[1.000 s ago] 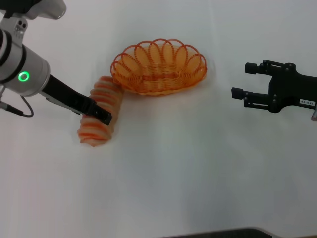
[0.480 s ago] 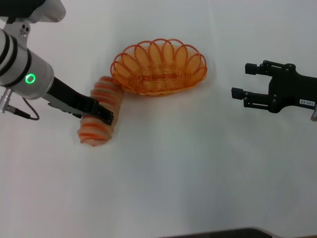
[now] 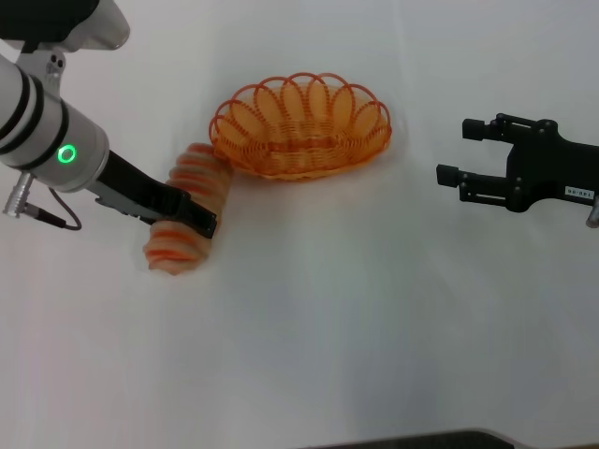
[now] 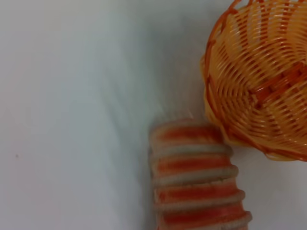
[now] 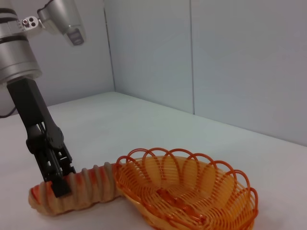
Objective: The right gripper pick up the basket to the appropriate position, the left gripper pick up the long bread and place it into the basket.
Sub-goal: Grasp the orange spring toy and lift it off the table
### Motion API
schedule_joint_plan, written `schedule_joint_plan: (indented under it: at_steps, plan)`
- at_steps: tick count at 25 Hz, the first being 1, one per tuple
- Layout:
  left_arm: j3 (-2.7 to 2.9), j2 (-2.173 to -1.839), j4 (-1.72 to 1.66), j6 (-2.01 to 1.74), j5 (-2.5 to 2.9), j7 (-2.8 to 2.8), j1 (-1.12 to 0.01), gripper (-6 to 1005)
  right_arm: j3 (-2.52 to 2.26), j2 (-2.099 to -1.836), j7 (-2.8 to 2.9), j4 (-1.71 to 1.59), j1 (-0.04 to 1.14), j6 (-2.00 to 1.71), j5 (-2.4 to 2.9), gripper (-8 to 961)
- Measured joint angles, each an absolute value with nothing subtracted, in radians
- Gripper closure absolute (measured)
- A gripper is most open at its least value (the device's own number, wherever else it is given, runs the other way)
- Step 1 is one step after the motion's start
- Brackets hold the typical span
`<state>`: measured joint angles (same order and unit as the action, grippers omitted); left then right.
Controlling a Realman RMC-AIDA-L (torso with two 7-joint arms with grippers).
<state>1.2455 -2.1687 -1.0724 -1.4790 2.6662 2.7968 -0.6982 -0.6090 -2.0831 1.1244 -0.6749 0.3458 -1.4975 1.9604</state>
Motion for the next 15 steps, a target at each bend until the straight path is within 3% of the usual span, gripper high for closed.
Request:
schedule_joint_plan:
  at_steps: [13, 15]
  plan:
    - [1.256, -2.166, -1.071, -1.466, 2.667, 2.791, -0.7, 149, -0.603, -2.085, 1.124, -0.673, 0.353, -1.499, 1.96, 163]
    - [1.256, -2.165, -1.07, -1.467, 2.668, 2.791, -0.7, 185, -0.603, -2.085, 1.125, -0.673, 0.355, -1.499, 1.958, 164]
